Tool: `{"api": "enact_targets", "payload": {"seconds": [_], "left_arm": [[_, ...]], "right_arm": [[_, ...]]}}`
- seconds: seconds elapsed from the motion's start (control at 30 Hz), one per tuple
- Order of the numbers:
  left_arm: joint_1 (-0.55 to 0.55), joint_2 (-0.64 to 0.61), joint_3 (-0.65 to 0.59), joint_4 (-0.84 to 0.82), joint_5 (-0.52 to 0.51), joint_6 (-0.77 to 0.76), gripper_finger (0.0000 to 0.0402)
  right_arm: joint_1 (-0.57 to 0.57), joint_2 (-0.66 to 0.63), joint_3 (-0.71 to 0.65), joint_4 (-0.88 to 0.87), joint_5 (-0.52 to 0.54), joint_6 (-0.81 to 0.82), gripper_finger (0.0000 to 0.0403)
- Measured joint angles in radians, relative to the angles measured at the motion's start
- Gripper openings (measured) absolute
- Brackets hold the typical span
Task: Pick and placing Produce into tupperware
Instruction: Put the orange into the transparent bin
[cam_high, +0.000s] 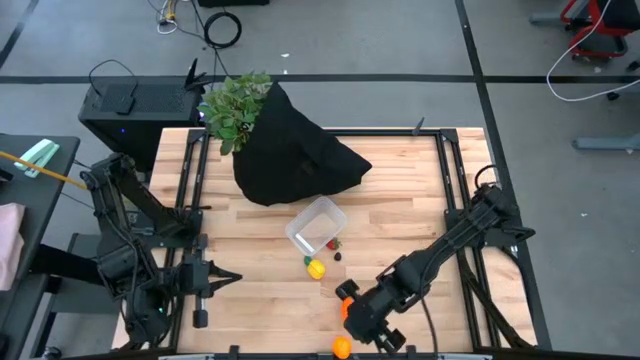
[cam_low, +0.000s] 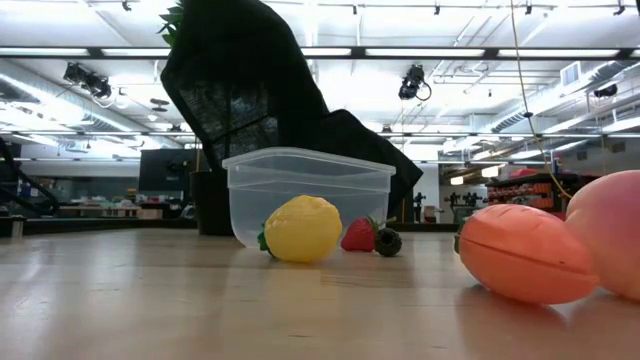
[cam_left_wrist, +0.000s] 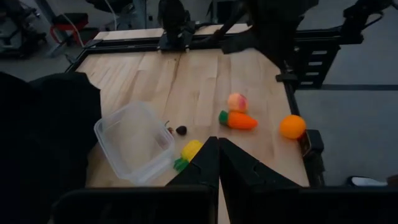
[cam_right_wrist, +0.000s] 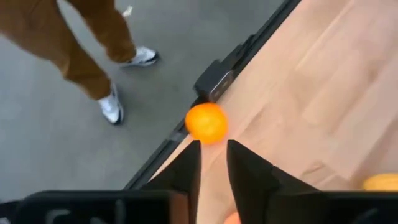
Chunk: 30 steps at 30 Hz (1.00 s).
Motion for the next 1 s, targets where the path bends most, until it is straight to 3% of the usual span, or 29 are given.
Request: {"api": "enact_targets", "payload": {"seconds": [0.1,0.23,0.43,0.6,1.0], "left_arm": [[-0.012,0.0,0.0,-0.007,0.0,-0.002,0.0009],[-0.016,0.0,0.0,-0.008,0.0,-0.007,0.0015],[-0.022,0.0,0.0,-0.008,0.0,-0.011,0.0027],[-0.022,0.0,0.0,-0.008,0.0,-0.009,0.0021],[-0.026,0.0,0.0,-0.009,0.001,-0.008,0.0019]], "right_arm": [[-0.003,0.025,0.0,-0.004,-0.06,0.067,0.0122],[-0.017,0.04,0.0,0.067,-0.064,0.093,0.0151],[-0.04,0.028,0.001,0.191,0.0,0.11,0.0154],[-0.046,0.03,0.002,0.131,-0.04,0.066,0.0169],[-0.03,0.105,0.001,0.015,-0.038,0.038,0.032]]}}
